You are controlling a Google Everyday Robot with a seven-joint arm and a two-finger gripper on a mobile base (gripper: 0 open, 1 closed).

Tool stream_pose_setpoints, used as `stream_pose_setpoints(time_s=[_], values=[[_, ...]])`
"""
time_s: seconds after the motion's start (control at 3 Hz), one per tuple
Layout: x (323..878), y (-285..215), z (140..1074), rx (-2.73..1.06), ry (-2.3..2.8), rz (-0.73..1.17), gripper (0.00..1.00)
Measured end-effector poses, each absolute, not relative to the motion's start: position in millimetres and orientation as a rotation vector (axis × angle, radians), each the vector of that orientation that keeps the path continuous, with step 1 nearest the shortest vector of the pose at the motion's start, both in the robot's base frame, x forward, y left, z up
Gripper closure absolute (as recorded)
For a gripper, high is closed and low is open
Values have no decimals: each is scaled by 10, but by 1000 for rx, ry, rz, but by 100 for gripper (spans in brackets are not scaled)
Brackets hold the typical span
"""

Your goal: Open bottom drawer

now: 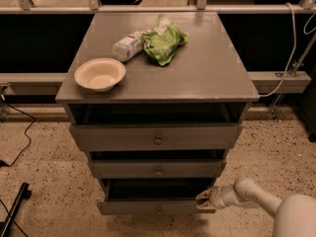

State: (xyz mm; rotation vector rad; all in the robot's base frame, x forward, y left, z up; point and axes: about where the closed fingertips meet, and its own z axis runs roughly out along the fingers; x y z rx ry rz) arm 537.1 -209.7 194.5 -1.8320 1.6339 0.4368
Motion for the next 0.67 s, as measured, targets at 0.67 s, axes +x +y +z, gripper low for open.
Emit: stream_pose_setpoints(time_s=[0.67], values=[[5362, -2078, 1944, -1833, 1633, 441, 28]])
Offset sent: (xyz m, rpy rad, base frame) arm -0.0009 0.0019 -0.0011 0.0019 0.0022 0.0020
